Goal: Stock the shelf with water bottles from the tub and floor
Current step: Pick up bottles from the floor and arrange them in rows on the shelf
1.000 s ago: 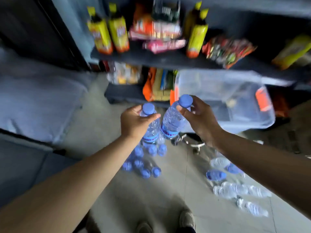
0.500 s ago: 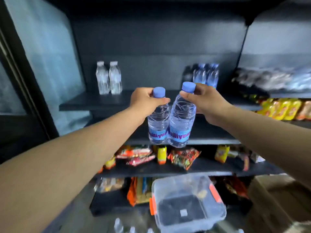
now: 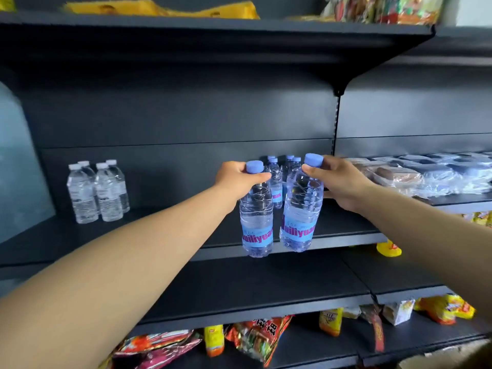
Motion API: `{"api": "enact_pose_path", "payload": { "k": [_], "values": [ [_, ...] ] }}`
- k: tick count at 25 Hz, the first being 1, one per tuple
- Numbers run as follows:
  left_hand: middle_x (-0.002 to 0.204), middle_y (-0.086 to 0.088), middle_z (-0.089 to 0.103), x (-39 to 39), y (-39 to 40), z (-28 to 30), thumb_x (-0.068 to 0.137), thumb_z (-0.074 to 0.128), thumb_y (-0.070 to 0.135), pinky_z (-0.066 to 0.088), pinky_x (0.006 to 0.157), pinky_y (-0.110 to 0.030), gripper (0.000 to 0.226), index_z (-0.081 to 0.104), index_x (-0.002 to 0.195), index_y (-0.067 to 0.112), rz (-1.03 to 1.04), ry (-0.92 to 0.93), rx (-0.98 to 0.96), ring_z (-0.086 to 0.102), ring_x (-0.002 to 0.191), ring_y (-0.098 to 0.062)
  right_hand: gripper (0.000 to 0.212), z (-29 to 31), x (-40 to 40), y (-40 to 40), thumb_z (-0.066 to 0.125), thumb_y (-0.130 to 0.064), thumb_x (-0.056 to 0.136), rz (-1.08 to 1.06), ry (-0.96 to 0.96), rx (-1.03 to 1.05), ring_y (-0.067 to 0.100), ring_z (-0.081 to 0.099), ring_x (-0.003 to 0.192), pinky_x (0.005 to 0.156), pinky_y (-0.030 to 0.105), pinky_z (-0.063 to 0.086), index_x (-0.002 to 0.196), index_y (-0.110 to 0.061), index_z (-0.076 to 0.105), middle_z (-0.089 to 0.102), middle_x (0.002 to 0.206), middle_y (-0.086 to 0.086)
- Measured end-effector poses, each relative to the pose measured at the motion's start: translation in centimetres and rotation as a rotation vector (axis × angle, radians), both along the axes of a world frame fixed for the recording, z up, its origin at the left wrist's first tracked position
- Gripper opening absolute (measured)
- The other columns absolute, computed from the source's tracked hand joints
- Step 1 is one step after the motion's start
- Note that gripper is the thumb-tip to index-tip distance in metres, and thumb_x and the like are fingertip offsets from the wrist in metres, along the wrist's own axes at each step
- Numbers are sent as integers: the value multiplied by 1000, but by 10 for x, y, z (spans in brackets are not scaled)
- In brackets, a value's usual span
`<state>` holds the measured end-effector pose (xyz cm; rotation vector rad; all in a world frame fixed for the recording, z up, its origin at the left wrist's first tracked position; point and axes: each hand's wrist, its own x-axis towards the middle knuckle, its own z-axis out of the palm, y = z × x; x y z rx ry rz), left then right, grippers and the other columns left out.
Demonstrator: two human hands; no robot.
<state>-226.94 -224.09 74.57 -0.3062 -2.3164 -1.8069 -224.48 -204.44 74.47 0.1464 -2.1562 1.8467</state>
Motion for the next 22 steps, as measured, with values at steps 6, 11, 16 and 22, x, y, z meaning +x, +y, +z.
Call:
{"api": "enact_pose_path", "payload": {
  "k": [6,11,16,22],
  "values": [
    [92,0,68,-150,81,-42,76,76,14,51,74,-22,29,67,104,13,-15,-84,-20,65,86,-16,17,-53,-159,69,65,-18,87,-45,-4,96,16,61,89,76,27,48,104,-17,62,67,96,0],
    [93,0,69,-232,105,-61,78,75,13,53,82,-27,19,68,95,17,-15,-92,57,66,88,-16,21,-75,-233,103,62,-17,90,53,-43,94,23,65,95,79,29,55,110,-12,61,67,108,7],
    [100,-3,71,-281,130,-68,79,73,18,53,90,-37,19,67,97,18,89,-12,20,66,94,-20,15,-76,-280,108,61,-14,90,151,1,63,18,61,97,88,37,54,101,-22,60,64,109,12],
    [117,13,63,-270,134,-151,66,78,15,50,93,-28,70,47,126,35,75,61,24,62,104,-3,52,-155,-268,106,72,10,73,132,-52,39,4,65,83,71,15,54,109,-14,45,63,94,-2]
  ]
}}
